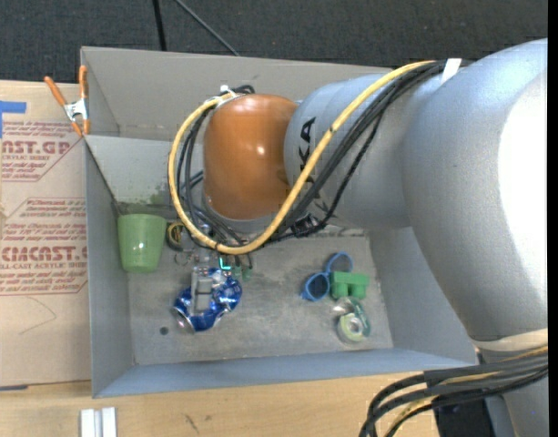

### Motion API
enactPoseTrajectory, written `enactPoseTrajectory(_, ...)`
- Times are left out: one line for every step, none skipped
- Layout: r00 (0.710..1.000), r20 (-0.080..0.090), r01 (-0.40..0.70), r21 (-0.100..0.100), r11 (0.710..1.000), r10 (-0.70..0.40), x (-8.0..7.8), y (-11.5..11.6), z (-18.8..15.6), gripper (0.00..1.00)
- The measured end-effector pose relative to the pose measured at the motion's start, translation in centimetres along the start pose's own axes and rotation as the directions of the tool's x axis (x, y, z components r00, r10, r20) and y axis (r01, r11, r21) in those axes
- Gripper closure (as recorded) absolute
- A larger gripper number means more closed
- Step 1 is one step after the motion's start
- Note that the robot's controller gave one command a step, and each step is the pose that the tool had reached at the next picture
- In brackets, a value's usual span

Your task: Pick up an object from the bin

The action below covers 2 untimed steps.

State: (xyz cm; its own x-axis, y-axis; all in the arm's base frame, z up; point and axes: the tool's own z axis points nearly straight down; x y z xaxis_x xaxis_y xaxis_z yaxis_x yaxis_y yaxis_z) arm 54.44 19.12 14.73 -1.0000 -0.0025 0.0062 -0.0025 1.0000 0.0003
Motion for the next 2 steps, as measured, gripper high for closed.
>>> enactPoseTrajectory(0.982, 0.001, 0.190, 0.003, 0.982, -0.190, 1.68, -3.86, 6.01, 0.00)
enactPoseTrajectory(0.982, 0.007, 0.191, 0.000, 0.982, -0.191, 1.51, -3.67, 5.72, 1.00)
